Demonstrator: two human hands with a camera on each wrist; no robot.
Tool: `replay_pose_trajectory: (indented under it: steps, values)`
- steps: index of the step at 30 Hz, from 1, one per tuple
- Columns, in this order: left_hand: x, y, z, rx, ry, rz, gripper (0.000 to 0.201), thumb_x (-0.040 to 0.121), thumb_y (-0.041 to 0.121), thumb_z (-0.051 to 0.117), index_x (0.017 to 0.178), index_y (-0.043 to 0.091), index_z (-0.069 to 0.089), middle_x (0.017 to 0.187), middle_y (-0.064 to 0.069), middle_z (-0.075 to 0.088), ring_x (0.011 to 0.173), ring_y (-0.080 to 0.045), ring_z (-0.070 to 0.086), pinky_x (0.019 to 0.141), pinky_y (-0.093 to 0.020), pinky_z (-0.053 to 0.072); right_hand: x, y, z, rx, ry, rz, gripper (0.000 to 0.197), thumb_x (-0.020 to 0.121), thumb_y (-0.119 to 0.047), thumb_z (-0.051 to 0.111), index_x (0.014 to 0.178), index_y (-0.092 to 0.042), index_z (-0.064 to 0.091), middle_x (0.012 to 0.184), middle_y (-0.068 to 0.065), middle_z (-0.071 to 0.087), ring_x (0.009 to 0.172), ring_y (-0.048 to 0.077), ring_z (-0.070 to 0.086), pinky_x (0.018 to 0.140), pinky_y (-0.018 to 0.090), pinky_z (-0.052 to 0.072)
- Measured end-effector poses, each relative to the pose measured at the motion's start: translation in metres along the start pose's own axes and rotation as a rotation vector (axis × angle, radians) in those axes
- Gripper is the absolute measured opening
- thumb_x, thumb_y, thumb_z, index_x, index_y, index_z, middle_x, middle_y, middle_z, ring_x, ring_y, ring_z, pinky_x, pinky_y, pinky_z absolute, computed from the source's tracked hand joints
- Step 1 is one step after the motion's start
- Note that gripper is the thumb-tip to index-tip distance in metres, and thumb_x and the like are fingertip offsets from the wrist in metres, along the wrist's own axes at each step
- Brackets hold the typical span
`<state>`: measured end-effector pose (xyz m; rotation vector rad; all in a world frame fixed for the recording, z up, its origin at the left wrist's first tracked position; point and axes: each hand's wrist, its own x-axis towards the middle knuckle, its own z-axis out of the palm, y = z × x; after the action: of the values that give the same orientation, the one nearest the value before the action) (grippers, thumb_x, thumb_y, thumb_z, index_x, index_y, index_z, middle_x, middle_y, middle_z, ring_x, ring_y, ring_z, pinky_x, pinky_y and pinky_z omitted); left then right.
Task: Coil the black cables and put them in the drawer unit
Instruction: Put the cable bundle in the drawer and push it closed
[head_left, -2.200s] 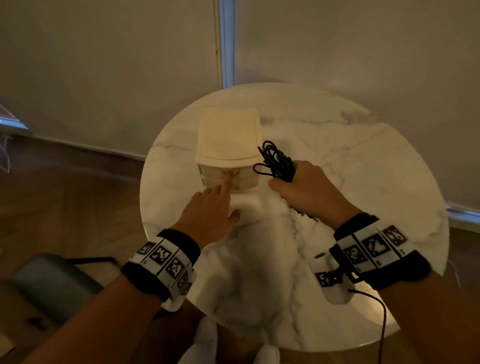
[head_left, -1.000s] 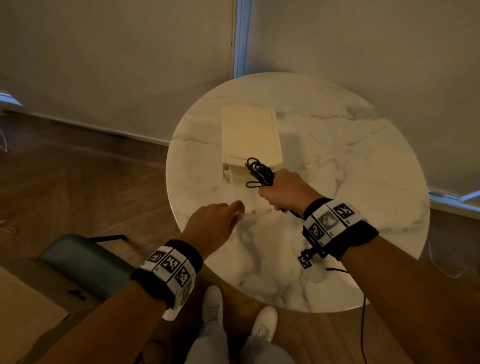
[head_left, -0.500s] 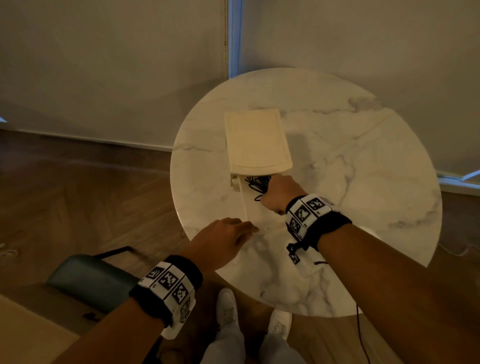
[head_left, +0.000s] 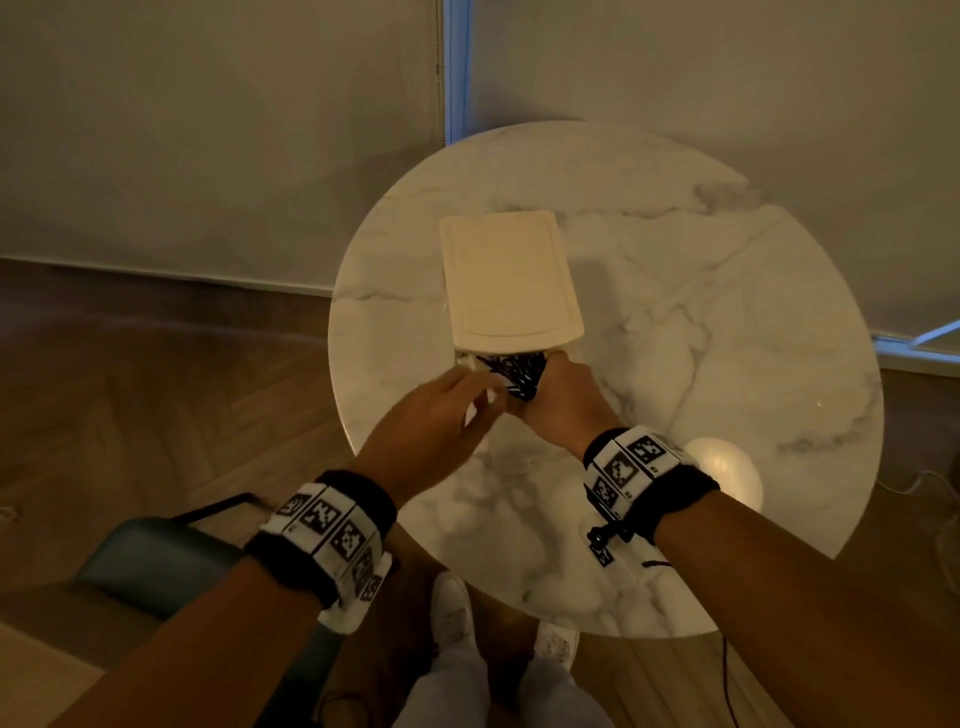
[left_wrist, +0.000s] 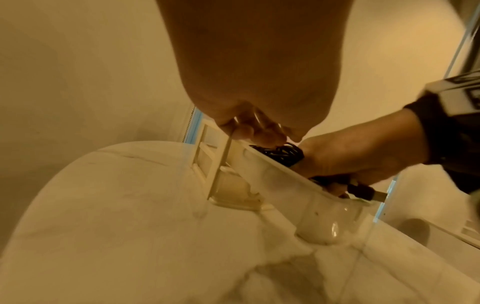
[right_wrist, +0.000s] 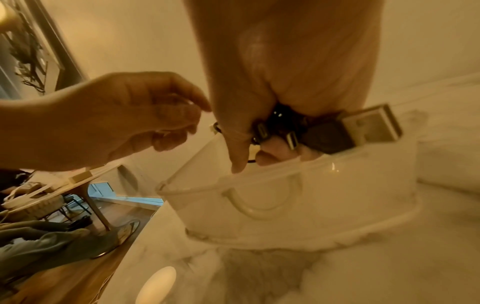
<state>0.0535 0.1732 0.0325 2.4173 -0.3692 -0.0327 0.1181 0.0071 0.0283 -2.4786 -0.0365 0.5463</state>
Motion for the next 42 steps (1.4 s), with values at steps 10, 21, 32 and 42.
replay_pose_trajectory:
  steps: [10, 21, 32, 42]
  values:
    - [0.037, -0.017, -0.002, 0.116, -0.098, 0.181, 0.045, 0.088, 0.031, 0.070, 0.131, 0.023, 0.061, 0.117, -0.002, 0.057, 0.095, -0.018, 0.058, 0.080, -0.030, 0.052, 0.001, 0.007, -0.016, 0.038, -0.200, -0.055, 0.079, 0.072, -0.017, 0.091, 0.137, -0.010, 0.047, 0.119, -0.002, 0.061, 0.108, 0.015, 0.058, 0.080, 0.023, 0.043]
    - [0.045, -0.012, 0.007, 0.123, -0.001, 0.224, 0.018, 0.083, 0.021, 0.075, 0.097, 0.010, 0.075, 0.095, -0.007, 0.062, 0.077, -0.024, 0.060, 0.064, -0.040, 0.054, -0.003, 0.025, -0.015, -0.006, -0.146, -0.215, 0.040, 0.084, -0.025, 0.071, 0.122, -0.016, 0.059, 0.109, 0.004, 0.063, 0.098, 0.021, 0.062, 0.076, 0.023, 0.051]
    - [0.036, -0.019, 0.022, 0.075, 0.111, 0.083, 0.013, 0.081, 0.009, 0.075, 0.094, 0.009, 0.078, 0.096, -0.006, 0.066, 0.086, -0.026, 0.061, 0.073, -0.039, 0.055, -0.018, 0.039, 0.003, -0.277, -0.001, -0.352, 0.055, 0.103, -0.021, 0.055, 0.151, 0.001, 0.038, 0.146, 0.022, 0.052, 0.105, 0.039, 0.065, 0.084, 0.044, 0.055]
    - [0.007, -0.024, 0.005, 0.153, 0.146, -0.089, 0.059, 0.093, 0.049, 0.055, 0.142, 0.020, 0.042, 0.148, 0.001, 0.036, 0.136, -0.018, 0.036, 0.109, -0.034, 0.033, -0.019, 0.035, 0.010, -0.349, 0.121, -0.433, 0.067, 0.094, -0.014, 0.069, 0.148, 0.012, 0.038, 0.151, 0.031, 0.045, 0.130, 0.043, 0.056, 0.099, 0.042, 0.052]
